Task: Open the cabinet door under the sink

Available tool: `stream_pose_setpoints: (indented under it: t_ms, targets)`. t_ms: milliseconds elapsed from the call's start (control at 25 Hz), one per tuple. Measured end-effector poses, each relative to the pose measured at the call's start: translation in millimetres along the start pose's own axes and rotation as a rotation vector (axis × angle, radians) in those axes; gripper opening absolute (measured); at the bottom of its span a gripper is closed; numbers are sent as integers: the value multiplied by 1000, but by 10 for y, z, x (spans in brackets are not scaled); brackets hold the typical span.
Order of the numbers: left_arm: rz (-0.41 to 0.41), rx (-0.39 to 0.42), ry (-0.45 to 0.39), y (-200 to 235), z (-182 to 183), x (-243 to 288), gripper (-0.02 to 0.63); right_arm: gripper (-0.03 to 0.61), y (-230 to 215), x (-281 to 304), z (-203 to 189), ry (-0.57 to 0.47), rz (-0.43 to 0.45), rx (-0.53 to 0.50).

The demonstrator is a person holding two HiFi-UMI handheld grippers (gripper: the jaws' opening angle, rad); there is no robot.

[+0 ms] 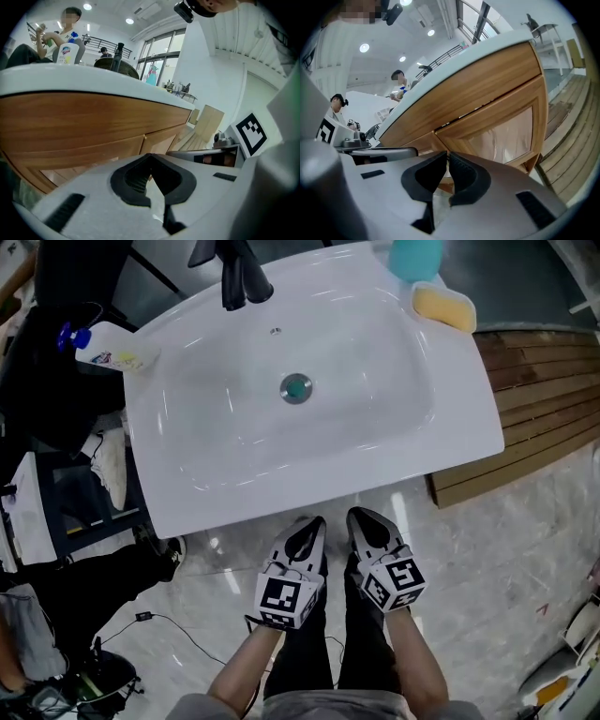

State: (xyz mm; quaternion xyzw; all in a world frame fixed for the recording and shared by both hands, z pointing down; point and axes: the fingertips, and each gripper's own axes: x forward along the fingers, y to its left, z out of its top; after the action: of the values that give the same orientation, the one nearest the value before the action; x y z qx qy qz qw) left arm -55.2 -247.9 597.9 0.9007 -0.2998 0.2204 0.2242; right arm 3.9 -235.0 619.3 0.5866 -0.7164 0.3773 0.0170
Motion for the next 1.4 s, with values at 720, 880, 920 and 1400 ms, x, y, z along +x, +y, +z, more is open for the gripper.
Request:
stream_pose_setpoints:
  t_ms: [720, 880, 920, 1400]
  targets:
    - [10, -4, 11, 237, -580, 372, 8, 95, -603, 805, -580, 38, -5, 50]
    - [5, -4, 12, 282, -602, 399, 8, 98, -623, 895, -622, 48, -5, 50]
    - [4, -4, 12, 292, -605, 402, 8, 98, -623, 910, -645, 51, -6, 53]
    - [-11, -9, 31, 403, -675, 436, 8, 87, -681, 1024, -779, 44, -45, 90]
